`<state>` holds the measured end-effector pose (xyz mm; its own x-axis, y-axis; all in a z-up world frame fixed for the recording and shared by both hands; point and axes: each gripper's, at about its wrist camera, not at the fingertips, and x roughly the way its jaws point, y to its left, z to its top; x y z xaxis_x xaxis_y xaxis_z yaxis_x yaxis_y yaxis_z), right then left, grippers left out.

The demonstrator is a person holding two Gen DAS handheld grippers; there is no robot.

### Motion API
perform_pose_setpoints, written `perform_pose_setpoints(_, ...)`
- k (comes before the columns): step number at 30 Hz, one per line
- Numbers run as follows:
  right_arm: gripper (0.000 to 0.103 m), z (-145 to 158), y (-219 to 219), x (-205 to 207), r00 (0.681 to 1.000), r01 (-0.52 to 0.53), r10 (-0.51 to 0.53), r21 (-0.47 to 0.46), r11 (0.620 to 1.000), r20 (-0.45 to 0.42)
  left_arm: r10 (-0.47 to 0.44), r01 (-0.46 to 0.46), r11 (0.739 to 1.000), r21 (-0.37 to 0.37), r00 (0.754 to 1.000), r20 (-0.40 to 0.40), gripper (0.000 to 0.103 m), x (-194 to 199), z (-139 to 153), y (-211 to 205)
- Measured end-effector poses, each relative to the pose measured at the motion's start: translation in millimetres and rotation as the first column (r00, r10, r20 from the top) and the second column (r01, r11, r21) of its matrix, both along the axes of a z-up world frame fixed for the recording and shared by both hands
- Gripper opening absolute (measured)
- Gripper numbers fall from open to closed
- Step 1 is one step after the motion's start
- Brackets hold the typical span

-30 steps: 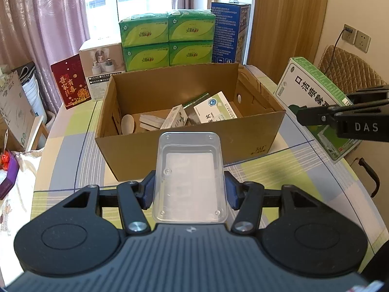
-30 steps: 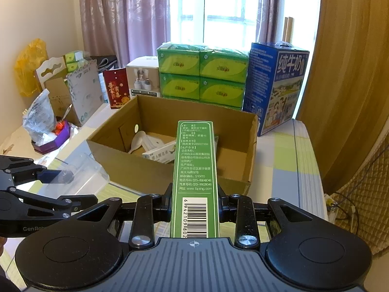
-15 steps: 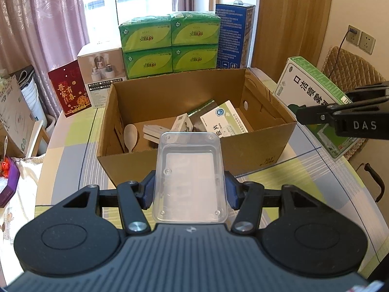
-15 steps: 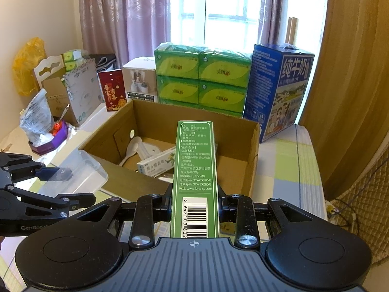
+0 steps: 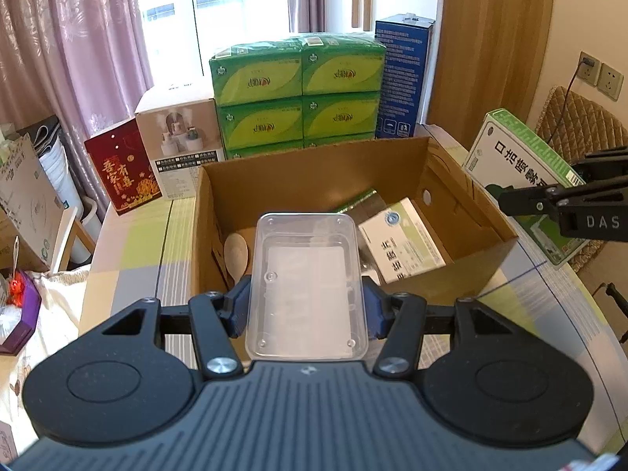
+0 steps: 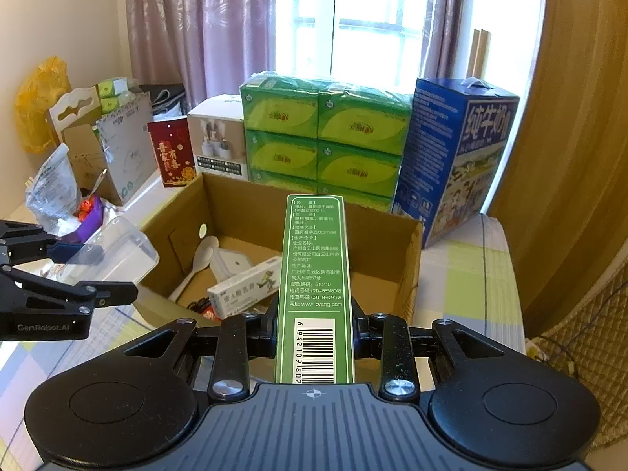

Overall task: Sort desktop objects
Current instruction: 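Lift the tray and green box and carry both over the cardboard box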

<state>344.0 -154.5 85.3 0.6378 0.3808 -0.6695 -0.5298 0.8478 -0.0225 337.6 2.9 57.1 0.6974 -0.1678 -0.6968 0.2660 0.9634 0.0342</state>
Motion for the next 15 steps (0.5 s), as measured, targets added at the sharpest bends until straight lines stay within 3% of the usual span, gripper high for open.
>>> perform_pose_setpoints(15,0.028,-9,25,31,1.000,-0.022,0.021,-0.019,1.000,-0.017,-0.015,0.015,1.000,0.010,1.000,-0.025,0.051,36,-14,0)
